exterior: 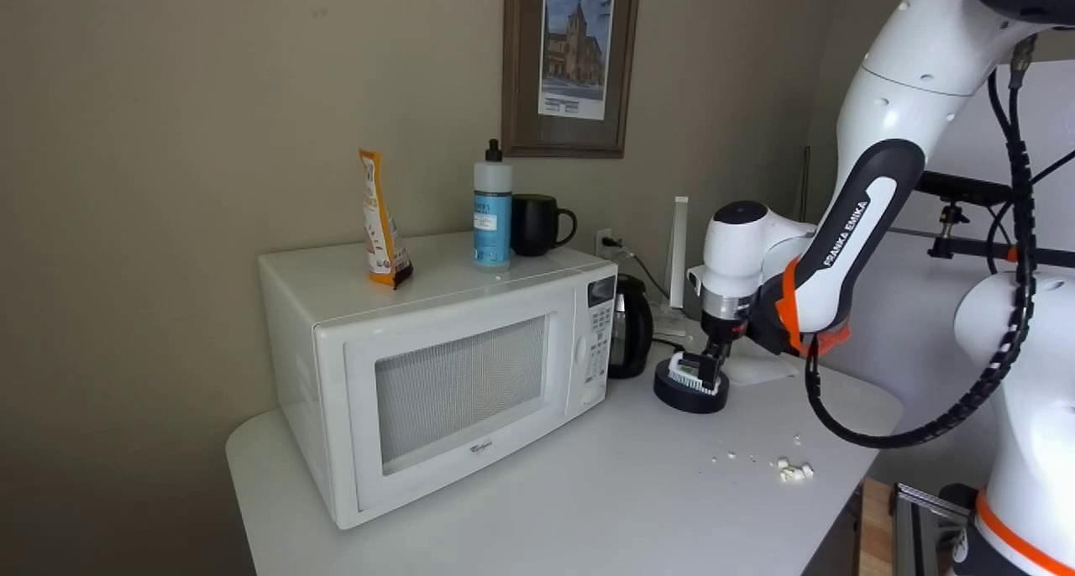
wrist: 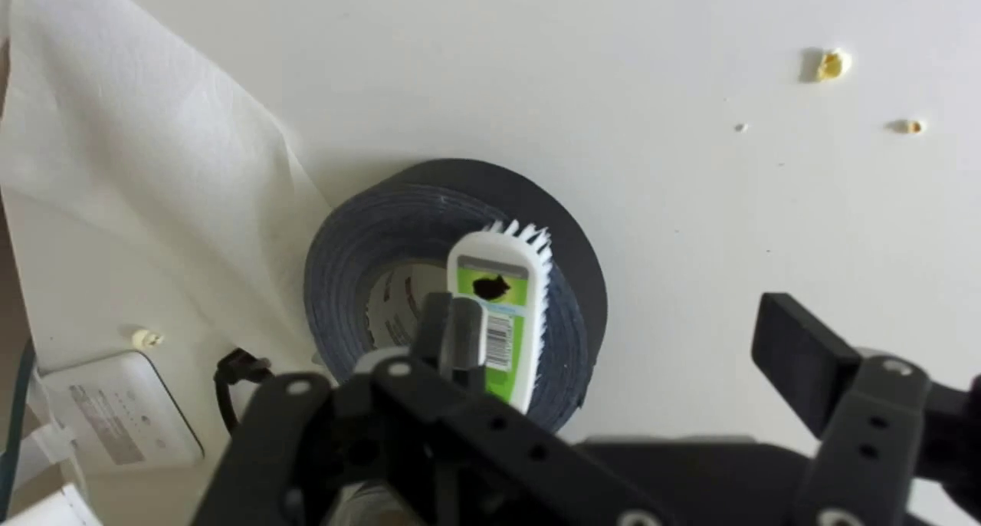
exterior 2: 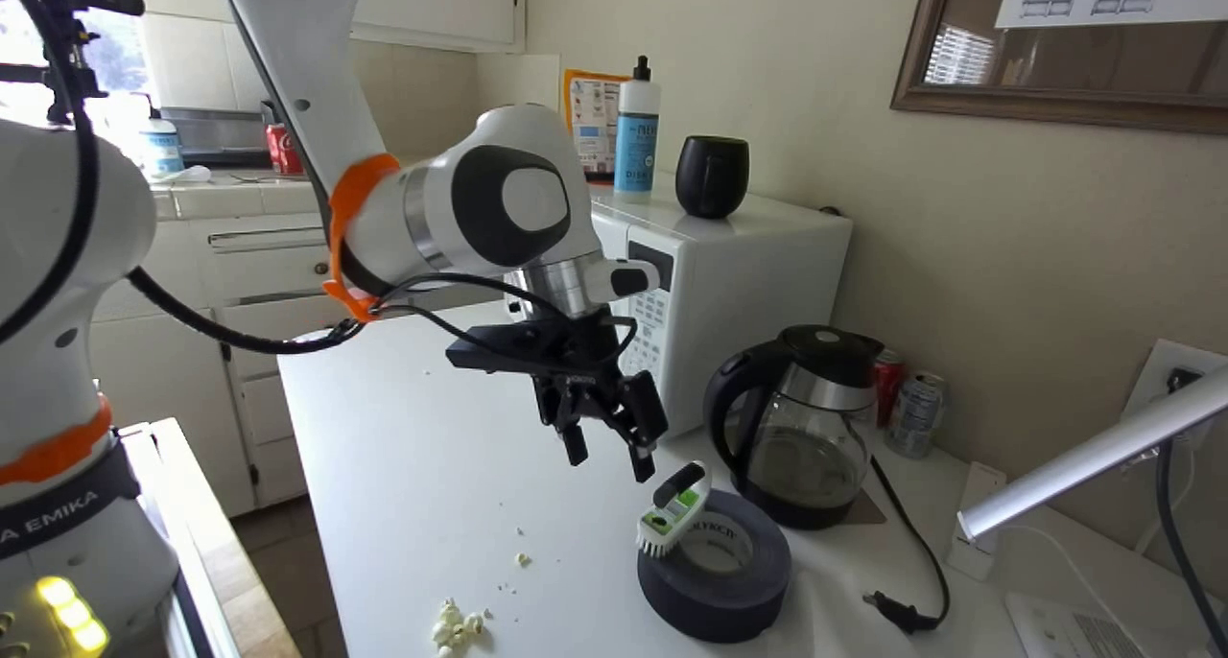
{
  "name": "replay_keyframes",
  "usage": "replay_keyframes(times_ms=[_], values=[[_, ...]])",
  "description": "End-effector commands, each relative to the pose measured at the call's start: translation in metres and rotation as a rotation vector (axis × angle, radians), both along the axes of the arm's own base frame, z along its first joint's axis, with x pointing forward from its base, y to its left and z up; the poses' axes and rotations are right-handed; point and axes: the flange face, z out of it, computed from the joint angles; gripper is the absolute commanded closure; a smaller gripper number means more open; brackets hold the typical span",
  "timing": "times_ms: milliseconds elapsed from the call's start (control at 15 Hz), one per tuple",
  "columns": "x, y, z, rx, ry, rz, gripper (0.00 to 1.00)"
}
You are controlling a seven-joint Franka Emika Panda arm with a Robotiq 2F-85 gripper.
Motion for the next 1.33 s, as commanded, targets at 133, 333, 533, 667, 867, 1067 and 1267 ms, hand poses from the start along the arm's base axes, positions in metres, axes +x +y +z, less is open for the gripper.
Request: replay_keyframes(times_ms=[133, 333, 533, 667, 867, 1067, 1267], values=[[0.018, -0.036, 0.060, 0.162, 0.020, 0.078, 0.00], [0.024, -0.058, 0.092, 0.196, 0.021, 0.188, 0.00], [0.028, -0.063, 0.093, 0.168, 0.007, 0.165, 0.00], [0.028, -0.070, 0.099, 0.192, -0.016, 0.174, 0.00], [0.028, -0.072, 0.099, 0.217, -0.017, 0.171, 0.00], [0.025, -0.083, 0.093, 0.230, 0.051, 0.156, 0.00], [0.024, -0.088, 0.080, 0.180, 0.098, 0.141, 0.00]])
